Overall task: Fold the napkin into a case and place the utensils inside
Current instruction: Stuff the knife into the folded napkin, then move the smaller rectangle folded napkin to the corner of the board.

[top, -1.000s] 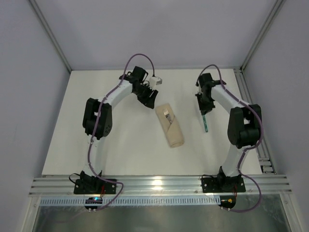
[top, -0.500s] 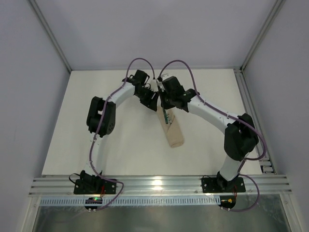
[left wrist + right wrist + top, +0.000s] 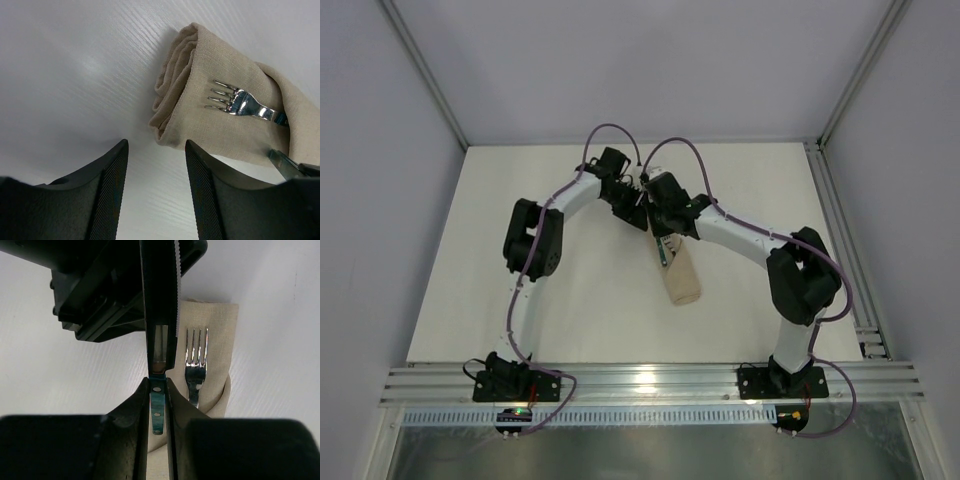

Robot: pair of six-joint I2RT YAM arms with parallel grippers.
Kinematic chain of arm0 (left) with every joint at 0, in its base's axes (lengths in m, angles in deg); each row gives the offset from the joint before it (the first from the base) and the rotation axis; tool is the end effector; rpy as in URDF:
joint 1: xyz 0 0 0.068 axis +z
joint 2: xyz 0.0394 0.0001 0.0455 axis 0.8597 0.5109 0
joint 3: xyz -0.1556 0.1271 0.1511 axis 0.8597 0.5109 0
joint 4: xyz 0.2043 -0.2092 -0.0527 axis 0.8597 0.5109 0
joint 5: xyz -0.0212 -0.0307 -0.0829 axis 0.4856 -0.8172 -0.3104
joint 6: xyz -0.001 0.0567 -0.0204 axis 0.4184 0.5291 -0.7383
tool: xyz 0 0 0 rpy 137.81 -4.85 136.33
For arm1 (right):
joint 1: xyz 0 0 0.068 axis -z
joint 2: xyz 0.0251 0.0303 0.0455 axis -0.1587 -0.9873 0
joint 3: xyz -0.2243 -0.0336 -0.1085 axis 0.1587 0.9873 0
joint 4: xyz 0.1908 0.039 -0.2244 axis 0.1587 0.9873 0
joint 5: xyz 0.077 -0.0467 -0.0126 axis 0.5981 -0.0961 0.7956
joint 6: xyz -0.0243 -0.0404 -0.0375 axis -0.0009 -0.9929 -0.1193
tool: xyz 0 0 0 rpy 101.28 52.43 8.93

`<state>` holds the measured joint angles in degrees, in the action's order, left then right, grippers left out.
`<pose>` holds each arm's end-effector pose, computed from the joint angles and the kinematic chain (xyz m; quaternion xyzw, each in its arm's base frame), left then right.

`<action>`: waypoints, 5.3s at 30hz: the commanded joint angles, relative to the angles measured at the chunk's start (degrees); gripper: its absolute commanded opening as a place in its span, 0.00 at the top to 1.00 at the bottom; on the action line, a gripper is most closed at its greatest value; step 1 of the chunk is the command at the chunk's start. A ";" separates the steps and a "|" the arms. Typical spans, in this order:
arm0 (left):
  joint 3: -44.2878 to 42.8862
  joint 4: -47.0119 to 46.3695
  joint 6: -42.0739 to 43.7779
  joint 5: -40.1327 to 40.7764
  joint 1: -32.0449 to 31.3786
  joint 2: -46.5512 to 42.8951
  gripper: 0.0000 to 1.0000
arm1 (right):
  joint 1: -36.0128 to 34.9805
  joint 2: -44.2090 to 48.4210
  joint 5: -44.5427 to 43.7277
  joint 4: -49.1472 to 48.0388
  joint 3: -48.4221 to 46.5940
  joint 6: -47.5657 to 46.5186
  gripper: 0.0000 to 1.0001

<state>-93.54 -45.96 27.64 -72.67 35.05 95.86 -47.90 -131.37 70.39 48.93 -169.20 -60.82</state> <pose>0.4635 -0.2358 0.1214 0.3163 0.8807 -0.3099 0.1683 0.3482 0.2714 0.1936 -0.1834 0.9145 0.0940 0.3482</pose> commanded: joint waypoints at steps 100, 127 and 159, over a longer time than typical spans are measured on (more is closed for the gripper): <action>-2.15 -0.35 2.75 -3.20 0.32 -0.33 1.00 | -0.61 -7.79 0.25 -1.78 -1.84 -9.88 0.69; -0.40 3.87 6.44 2.95 0.93 -11.92 0.61 | 20.57 -8.05 36.01 -4.50 0.01 -4.51 0.52; 22.72 5.10 11.01 0.05 12.71 -33.46 0.65 | 33.31 -13.77 35.68 -11.71 1.94 8.84 0.96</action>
<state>-72.27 -40.82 37.06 -71.87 46.81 66.49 -17.76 -147.66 111.44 38.74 -168.02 -53.85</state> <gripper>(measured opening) 0.352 0.061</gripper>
